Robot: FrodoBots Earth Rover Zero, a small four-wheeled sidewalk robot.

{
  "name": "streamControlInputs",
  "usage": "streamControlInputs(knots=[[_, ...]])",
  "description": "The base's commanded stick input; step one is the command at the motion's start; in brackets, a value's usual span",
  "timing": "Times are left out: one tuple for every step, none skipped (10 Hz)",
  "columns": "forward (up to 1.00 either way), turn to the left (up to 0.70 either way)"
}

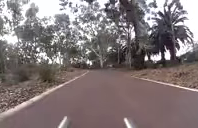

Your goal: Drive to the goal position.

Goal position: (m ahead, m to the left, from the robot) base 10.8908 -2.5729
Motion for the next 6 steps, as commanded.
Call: streamControlInputs(knots=[[0.6, 0.0], [0.6, 0.0], [0.6, 0.0], [0.6, 0.0], [0.6, 0.0], [0.6, 0.0]])
